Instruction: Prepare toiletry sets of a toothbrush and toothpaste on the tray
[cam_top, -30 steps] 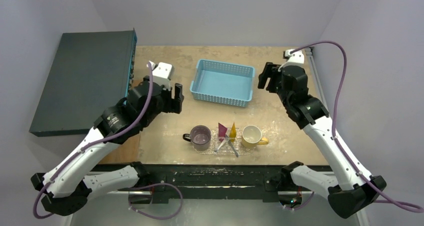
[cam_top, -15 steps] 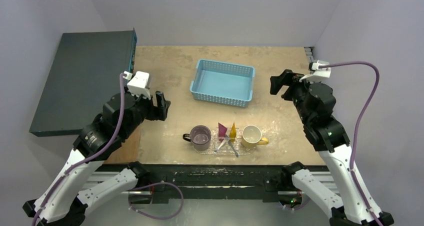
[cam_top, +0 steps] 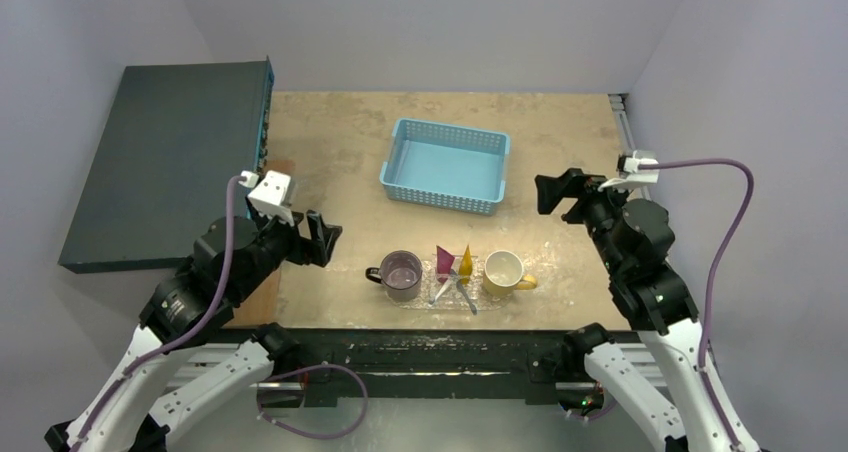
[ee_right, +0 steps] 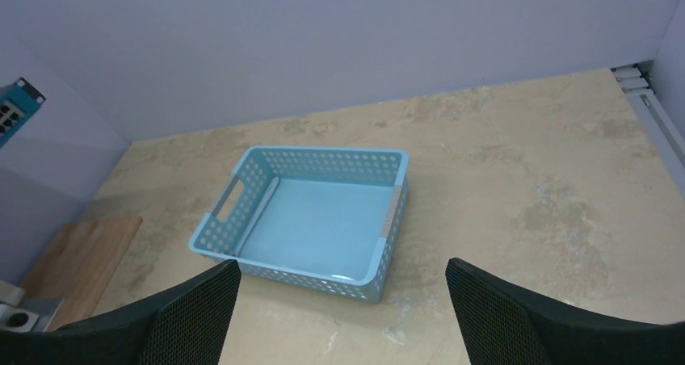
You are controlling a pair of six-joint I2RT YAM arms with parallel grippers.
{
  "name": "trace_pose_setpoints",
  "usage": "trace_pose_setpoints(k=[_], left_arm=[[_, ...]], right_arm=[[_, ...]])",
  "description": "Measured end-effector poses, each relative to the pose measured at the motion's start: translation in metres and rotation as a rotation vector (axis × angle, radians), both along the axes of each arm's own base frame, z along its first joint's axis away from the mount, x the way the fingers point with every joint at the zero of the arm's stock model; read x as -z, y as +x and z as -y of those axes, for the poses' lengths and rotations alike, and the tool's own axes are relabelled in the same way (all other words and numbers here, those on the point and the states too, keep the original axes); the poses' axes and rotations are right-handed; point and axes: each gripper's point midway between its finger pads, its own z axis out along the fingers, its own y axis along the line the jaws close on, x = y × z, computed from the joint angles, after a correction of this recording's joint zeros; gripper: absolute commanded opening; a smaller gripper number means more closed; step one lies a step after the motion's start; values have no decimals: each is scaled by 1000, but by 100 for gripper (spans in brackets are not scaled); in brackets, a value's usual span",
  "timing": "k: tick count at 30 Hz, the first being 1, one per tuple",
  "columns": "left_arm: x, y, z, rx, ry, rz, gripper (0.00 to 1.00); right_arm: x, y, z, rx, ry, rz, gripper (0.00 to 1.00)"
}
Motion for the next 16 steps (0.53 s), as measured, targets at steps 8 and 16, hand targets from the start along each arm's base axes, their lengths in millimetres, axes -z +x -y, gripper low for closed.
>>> trace_pose_setpoints(k=[8, 16], left_arm=[[-14, -8, -1, 22, -59, 60, 88], [-11, -9, 2, 42, -57, 59, 98]], right_arm=[[-15, -11, 3, -8, 21, 83, 99], [-5, -10, 0, -23, 12, 66, 99]])
